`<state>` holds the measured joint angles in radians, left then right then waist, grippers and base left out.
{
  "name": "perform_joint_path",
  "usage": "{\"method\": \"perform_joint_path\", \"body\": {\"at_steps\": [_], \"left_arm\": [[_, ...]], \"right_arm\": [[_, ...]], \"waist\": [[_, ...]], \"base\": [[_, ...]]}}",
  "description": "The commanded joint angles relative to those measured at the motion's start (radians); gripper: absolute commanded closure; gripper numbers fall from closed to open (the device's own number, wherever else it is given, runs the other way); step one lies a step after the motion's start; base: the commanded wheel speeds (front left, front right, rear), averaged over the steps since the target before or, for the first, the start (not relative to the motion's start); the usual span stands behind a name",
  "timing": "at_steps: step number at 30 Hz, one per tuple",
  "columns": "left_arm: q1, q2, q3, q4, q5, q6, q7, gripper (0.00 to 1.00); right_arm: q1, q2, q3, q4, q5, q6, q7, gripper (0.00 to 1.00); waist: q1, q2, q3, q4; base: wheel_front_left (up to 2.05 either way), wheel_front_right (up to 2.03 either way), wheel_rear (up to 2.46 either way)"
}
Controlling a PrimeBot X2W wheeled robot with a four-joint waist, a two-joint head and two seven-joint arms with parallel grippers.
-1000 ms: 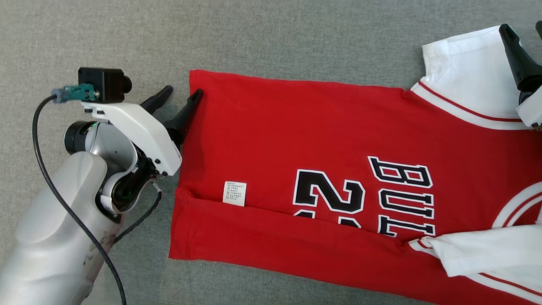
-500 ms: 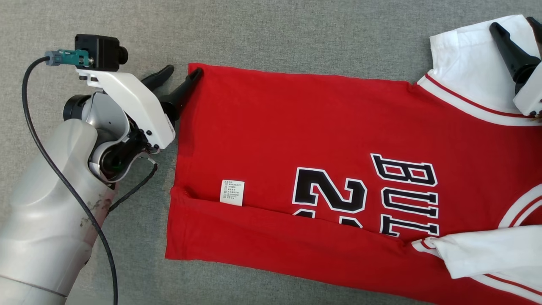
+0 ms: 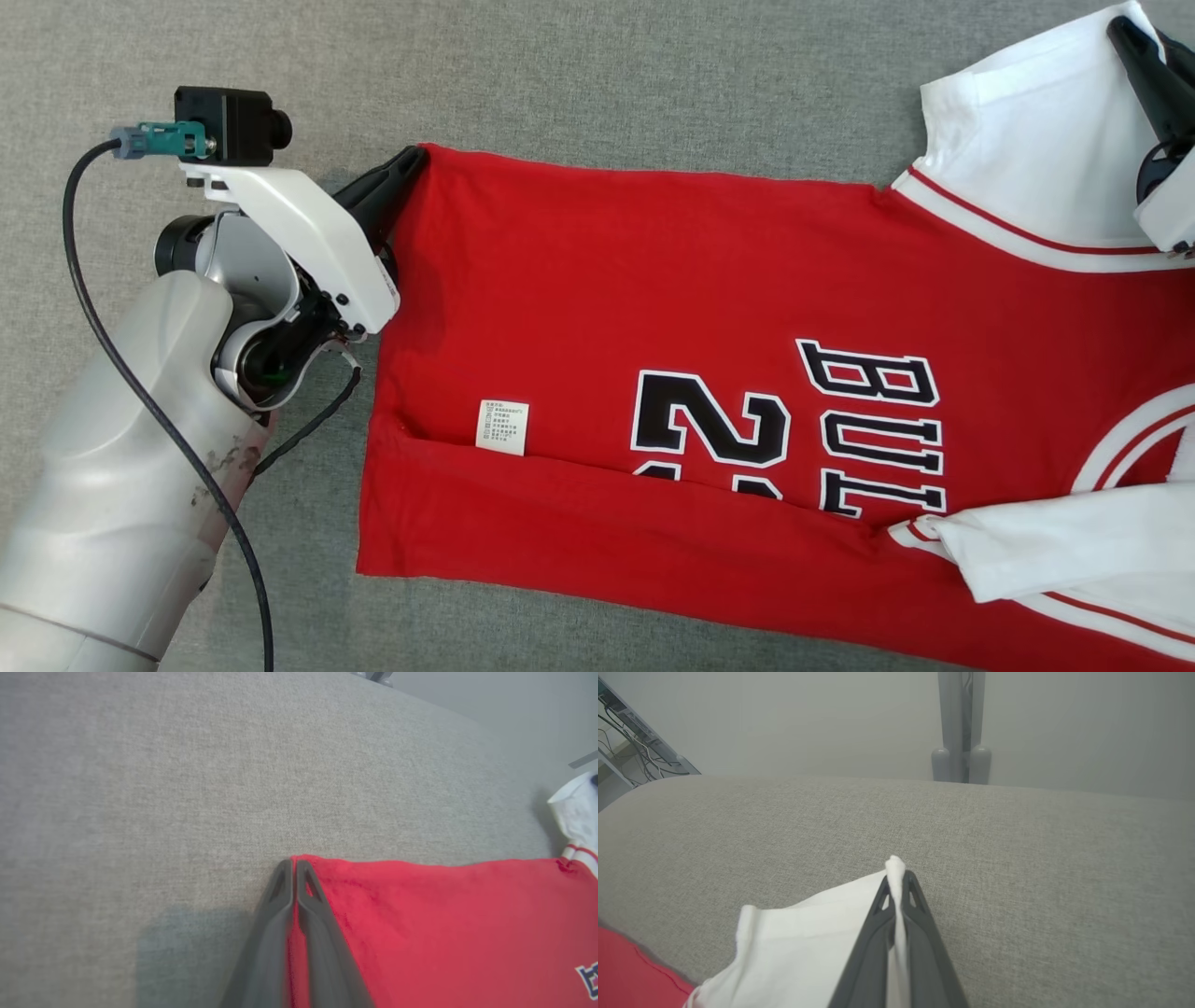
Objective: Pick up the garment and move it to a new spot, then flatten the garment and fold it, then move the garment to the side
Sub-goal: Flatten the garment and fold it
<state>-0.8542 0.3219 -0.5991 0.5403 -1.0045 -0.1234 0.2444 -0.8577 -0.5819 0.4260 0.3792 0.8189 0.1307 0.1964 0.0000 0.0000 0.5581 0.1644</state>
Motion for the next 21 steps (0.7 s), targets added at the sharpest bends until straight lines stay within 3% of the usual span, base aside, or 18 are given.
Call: {"method": "perform_joint_path", "body": {"at_steps": [1, 12, 21], "left_arm": [[0.011, 0.005, 0.001, -0.008, -0.012, -0.007, -0.015, 1.0], [0.108, 0.08, 0.008, -0.144, -0.017, 0.001, -0.064, 1.0], [0.279, 0.177, 0.03, -0.364, -0.006, 0.092, -0.096, 1.0]], "right_arm": [[0.021, -0.015, -0.004, -0.014, 0.011, 0.0, -0.014, 1.0], [0.187, -0.088, -0.028, -0.189, 0.055, 0.0, -0.058, 1.0], [0.416, -0.111, -0.107, -0.361, 0.07, 0.0, -0.086, 1.0]], "waist": [[0.0, 0.0, -0.012, -0.003], [0.0, 0.0, -0.064, -0.018], [0.0, 0.0, -0.108, -0.038]], "base": [[0.0, 0.0, 0.0], [0.0, 0.0, 0.0], [0.0, 0.0, 0.0]]}}
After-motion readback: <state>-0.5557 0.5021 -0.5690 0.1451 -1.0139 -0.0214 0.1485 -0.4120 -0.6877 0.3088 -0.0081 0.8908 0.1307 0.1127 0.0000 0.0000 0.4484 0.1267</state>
